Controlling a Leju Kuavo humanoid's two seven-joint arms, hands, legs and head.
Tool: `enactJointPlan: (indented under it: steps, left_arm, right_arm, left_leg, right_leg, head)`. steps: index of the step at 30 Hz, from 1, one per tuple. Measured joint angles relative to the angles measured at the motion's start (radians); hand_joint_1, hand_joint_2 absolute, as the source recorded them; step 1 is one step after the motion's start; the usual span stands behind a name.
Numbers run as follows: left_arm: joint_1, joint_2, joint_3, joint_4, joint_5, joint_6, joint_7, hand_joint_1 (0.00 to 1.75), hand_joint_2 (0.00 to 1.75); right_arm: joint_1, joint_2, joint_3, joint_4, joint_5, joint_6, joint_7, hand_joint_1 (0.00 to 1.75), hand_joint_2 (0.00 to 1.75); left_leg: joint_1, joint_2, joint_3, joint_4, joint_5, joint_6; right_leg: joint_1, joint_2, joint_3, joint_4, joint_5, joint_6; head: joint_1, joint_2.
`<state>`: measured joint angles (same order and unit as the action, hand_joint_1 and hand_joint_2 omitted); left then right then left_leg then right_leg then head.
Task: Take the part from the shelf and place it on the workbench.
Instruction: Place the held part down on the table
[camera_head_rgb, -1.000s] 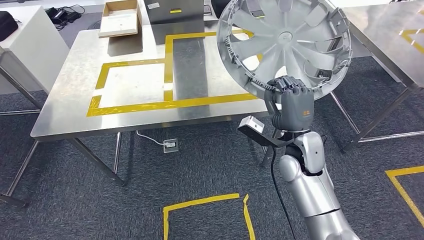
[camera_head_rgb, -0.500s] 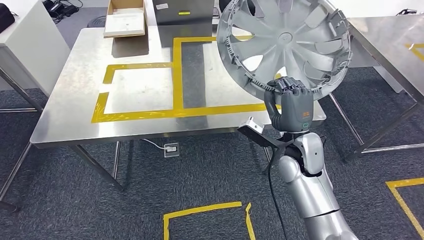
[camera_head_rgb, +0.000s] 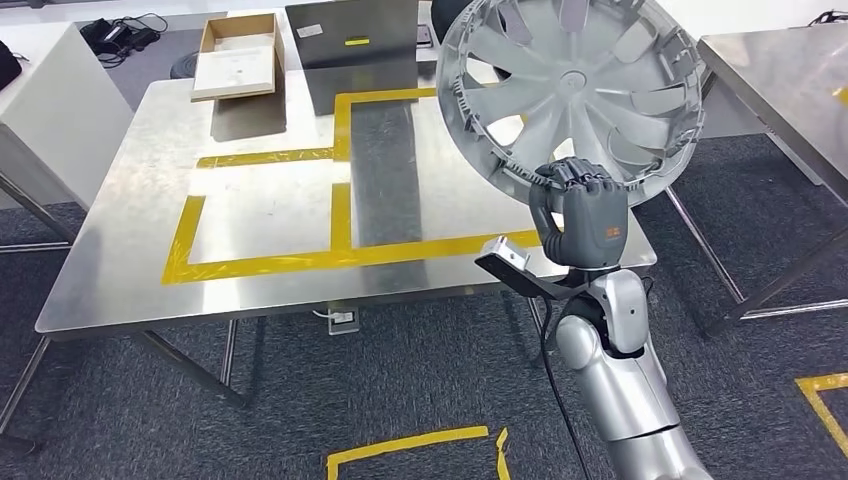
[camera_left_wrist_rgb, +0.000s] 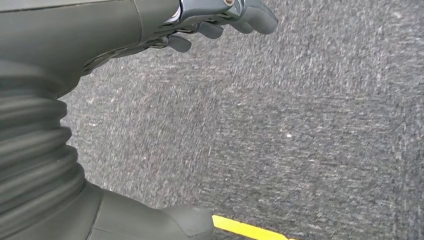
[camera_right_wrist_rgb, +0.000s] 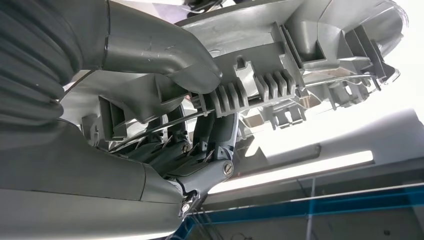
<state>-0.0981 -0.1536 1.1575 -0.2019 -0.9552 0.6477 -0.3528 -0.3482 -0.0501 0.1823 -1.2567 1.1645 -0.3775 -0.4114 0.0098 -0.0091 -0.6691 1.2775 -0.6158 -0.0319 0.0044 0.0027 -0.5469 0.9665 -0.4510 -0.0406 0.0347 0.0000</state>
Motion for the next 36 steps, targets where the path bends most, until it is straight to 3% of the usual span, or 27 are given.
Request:
enactJointPlan:
  steps: [1, 2, 4, 6, 7, 10, 12, 14, 16, 17, 18, 20, 22, 24, 27, 36]
  left_arm:
    - [0.001, 0.001, 0.0, 0.0, 0.005, 0.0, 0.001, 0.0, 1.75]
    - [0.001, 0.001, 0.0, 0.0, 0.01, -0.001, 0.001, 0.0, 1.75]
    - [0.003, 0.002, 0.0, 0.0, 0.014, -0.002, 0.001, 0.0, 1.75]
    - [0.006, 0.003, 0.0, 0.0, 0.019, -0.003, 0.001, 0.0, 1.75]
    - [0.007, 0.002, 0.001, 0.0, 0.022, -0.004, 0.001, 0.0, 1.75]
    - [0.004, -0.001, 0.001, 0.0, 0.025, -0.008, -0.004, 0.0, 1.75]
    - [-0.001, -0.002, 0.001, 0.0, 0.024, -0.012, -0.008, 0.0, 1.75]
    - [-0.005, -0.002, 0.001, 0.0, 0.02, -0.015, -0.01, 0.0, 1.75]
    - [-0.006, -0.002, 0.001, 0.0, 0.017, -0.019, -0.013, 0.0, 1.75]
    - [-0.005, -0.003, 0.001, 0.0, 0.019, -0.02, -0.015, 0.0, 1.75]
    - [-0.006, -0.004, 0.001, 0.0, 0.022, -0.021, -0.018, 0.0, 1.75]
    - [-0.007, -0.006, 0.001, 0.0, 0.03, -0.021, -0.024, 0.0, 1.75]
    - [-0.009, -0.008, 0.001, 0.0, 0.033, -0.022, -0.028, 0.0, 1.75]
    - [-0.009, -0.008, 0.001, 0.0, 0.03, -0.024, -0.03, 0.0, 1.75]
    - [-0.008, -0.008, 0.001, 0.0, 0.015, -0.032, -0.039, 0.0, 1.75]
    - [-0.014, -0.009, -0.009, 0.0, -0.03, -0.046, -0.036, 0.0, 1.75]
  right_arm:
    - [0.002, 0.002, 0.0, 0.0, 0.003, 0.003, 0.0, 1.75, 1.75]
    - [0.004, 0.003, 0.0, 0.0, 0.005, 0.006, 0.0, 1.75, 1.75]
    - [0.005, 0.007, 0.0, -0.001, 0.007, 0.009, 0.0, 1.75, 1.75]
    - [0.002, 0.013, 0.002, -0.002, 0.012, 0.013, -0.004, 1.75, 1.75]
    - [0.0, 0.016, 0.004, -0.003, 0.016, 0.016, -0.006, 1.75, 1.75]
    - [-0.012, 0.026, 0.014, -0.004, 0.032, 0.039, -0.011, 1.75, 1.75]
    - [-0.033, 0.035, 0.029, 0.004, 0.044, 0.058, -0.013, 1.75, 1.75]
    - [-0.056, 0.044, 0.048, 0.022, 0.056, 0.072, -0.017, 1.75, 1.75]
    - [-0.074, 0.05, 0.065, 0.048, 0.065, 0.083, -0.025, 1.75, 1.75]
    - [-0.085, 0.053, 0.075, 0.065, 0.067, 0.089, -0.03, 1.75, 1.75]
    - [-0.097, 0.055, 0.087, 0.086, 0.069, 0.096, -0.035, 1.75, 1.75]
    - [-0.119, 0.06, 0.109, 0.126, 0.072, 0.104, -0.044, 1.75, 1.75]
    - [-0.142, 0.066, 0.128, 0.163, 0.077, 0.101, -0.053, 1.75, 1.75]
    - [-0.168, 0.075, 0.148, 0.2, 0.083, 0.091, -0.06, 1.75, 1.75]
    - [-0.199, 0.089, 0.174, 0.264, 0.098, 0.079, -0.057, 1.75, 1.75]
    - [-0.256, 0.114, 0.231, 0.495, 0.108, 0.069, -0.055, 1.75, 1.75]
  left_leg:
    - [0.0, 0.0, -0.02, 0.001, -0.001, -0.001]
    - [0.0, 0.0, -0.025, -0.031, 0.022, -0.001]
    - [0.0, 0.002, -0.005, -0.161, 0.135, 0.005]
    - [-0.002, 0.005, 0.011, -0.254, 0.216, 0.017]
    - [-0.003, 0.006, 0.013, -0.27, 0.228, 0.024]
    - [0.0, 0.005, 0.026, -0.27, 0.221, 0.043]
    - [0.003, 0.004, 0.034, -0.27, 0.216, 0.052]
    - [0.003, 0.003, 0.038, -0.27, 0.208, 0.056]
    - [0.003, 0.002, 0.044, -0.27, 0.2, 0.056]
    - [0.003, 0.001, 0.049, -0.269, 0.196, 0.055]
    - [0.003, 0.0, 0.056, -0.269, 0.191, 0.054]
    - [0.003, -0.002, 0.072, -0.269, 0.181, 0.049]
    - [0.001, -0.005, 0.077, -0.269, 0.174, 0.039]
    - [0.0, -0.006, 0.076, -0.266, 0.173, 0.033]
    - [0.0, -0.004, 0.077, -0.27, 0.171, 0.04]
    - [0.002, -0.003, 0.085, -0.286, 0.176, 0.02]
  right_leg:
    - [-0.001, 0.001, 0.012, 0.001, -0.011, 0.002]
    - [-0.002, 0.002, 0.026, 0.002, -0.022, 0.004]
    - [-0.002, 0.002, 0.052, 0.007, -0.047, 0.01]
    - [0.002, 0.003, 0.065, 0.013, -0.071, 0.019]
    - [0.004, 0.005, 0.068, 0.017, -0.078, 0.025]
    - [0.003, 0.006, 0.065, 0.044, -0.089, 0.039]
    - [-0.001, 0.003, 0.01, 0.138, -0.112, 0.05]
    - [-0.005, 0.002, -0.076, 0.268, -0.163, 0.061]
    - [-0.008, 0.002, -0.131, 0.334, -0.195, 0.064]
    - [-0.009, 0.002, -0.14, 0.329, -0.183, 0.063]
    - [-0.01, 0.001, -0.136, 0.295, -0.15, 0.061]
    - [-0.009, 0.001, -0.098, 0.16, -0.05, 0.052]
    - [-0.003, 0.001, -0.065, 0.054, -0.002, 0.041]
    - [0.001, 0.001, -0.057, 0.032, 0.0, 0.037]
    - [0.002, 0.003, -0.053, 0.031, 0.013, 0.04]
    - [0.004, 0.002, -0.053, 0.033, 0.009, 0.025]
  head:
    - [0.0, 0.0]
    - [0.0, 0.0]
    - [0.0, 0.0]
    - [-0.001, 0.0]
    - [-0.001, 0.0]
    - [0.001, 0.0]
    - [0.003, 0.0]
    - [0.006, 0.0]
    - [0.006, 0.0]
    - [0.006, 0.0]
    - [0.006, 0.0]
    - [0.006, 0.0]
    - [0.006, 0.0]
    - [0.006, 0.0]
    - [0.004, 0.0]
    - [0.003, 0.0]
